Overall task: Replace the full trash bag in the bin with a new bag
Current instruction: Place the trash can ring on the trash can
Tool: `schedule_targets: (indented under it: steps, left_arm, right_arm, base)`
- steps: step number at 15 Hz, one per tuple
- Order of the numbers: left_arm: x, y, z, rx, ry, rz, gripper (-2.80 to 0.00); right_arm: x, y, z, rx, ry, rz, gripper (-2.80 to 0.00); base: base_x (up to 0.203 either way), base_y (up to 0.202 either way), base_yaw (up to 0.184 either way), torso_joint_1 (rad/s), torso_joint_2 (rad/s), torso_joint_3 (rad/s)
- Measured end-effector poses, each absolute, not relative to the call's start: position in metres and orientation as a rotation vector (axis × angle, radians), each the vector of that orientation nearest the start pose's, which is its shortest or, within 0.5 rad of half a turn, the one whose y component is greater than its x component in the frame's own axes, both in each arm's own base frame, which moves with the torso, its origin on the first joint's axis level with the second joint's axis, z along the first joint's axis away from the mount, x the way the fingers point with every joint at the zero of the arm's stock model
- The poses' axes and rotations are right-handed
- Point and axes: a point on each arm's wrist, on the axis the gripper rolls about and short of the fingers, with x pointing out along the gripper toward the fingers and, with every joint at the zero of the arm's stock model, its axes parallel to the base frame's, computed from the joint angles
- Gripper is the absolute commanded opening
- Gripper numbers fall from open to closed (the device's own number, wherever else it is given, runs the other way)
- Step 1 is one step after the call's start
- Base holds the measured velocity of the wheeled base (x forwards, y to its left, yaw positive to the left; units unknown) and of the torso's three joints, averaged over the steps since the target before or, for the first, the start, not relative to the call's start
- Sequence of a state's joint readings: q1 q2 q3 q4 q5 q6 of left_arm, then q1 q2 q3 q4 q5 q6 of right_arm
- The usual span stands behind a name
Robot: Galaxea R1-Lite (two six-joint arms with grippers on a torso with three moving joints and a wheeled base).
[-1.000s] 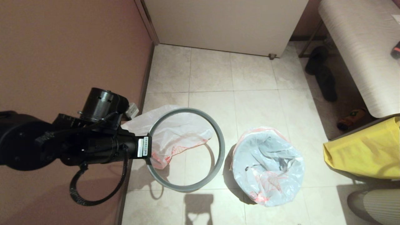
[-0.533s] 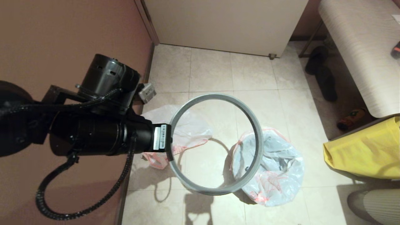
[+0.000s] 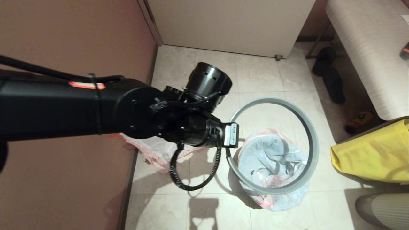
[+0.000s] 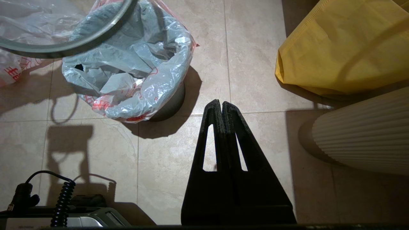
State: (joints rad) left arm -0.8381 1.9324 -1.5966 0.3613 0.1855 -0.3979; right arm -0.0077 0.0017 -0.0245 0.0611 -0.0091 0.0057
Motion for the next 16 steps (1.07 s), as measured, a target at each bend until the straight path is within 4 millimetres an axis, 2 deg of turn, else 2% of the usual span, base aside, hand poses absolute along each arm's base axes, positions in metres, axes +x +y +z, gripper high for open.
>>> schedule_targets:
  steps: [3, 7, 11, 13, 16]
  left_arm:
    - [0.268, -0.317, 0.208, -0.006, 0.748, -0.518, -2.8]
    - [0.286, -0.35, 0.167, 0.028, 0.83, -0.494, -2.8]
    - [0.307, -0.36, 0.117, 0.07, 0.911, -0.468, -2.8]
    - [0.321, -0.36, 0.101, 0.076, 0.9, -0.476, -2.8]
    - [0.342, -0.354, 0.088, 0.06, 0.858, -0.469, -2.8]
  right_arm:
    - [-0.025, 0.0, 0.076, 0.006, 0.038, -0.017, -2.8]
    - [-0.025, 0.0, 0.076, 0.006, 0.038, -0.017, -2.8]
    - [-0.025, 0.0, 0.076, 0.006, 0.038, -0.017, -2.8]
    - [-0.025, 0.0, 0.076, 0.006, 0.038, -0.017, -2.8]
    - [-0.025, 0.0, 0.076, 0.006, 0.038, -0.017, -2.8]
  base:
    - [0.0, 0.0, 0.0, 0.0, 0.0, 0.0]
    - [0.0, 0.0, 0.0, 0.0, 0.0, 0.0]
    - [0.0, 0.0, 0.0, 0.0, 0.0, 0.0]
    - [0.0, 0.0, 0.0, 0.0, 0.0, 0.0]
    - [0.0, 0.0, 0.0, 0.0, 0.0, 0.0]
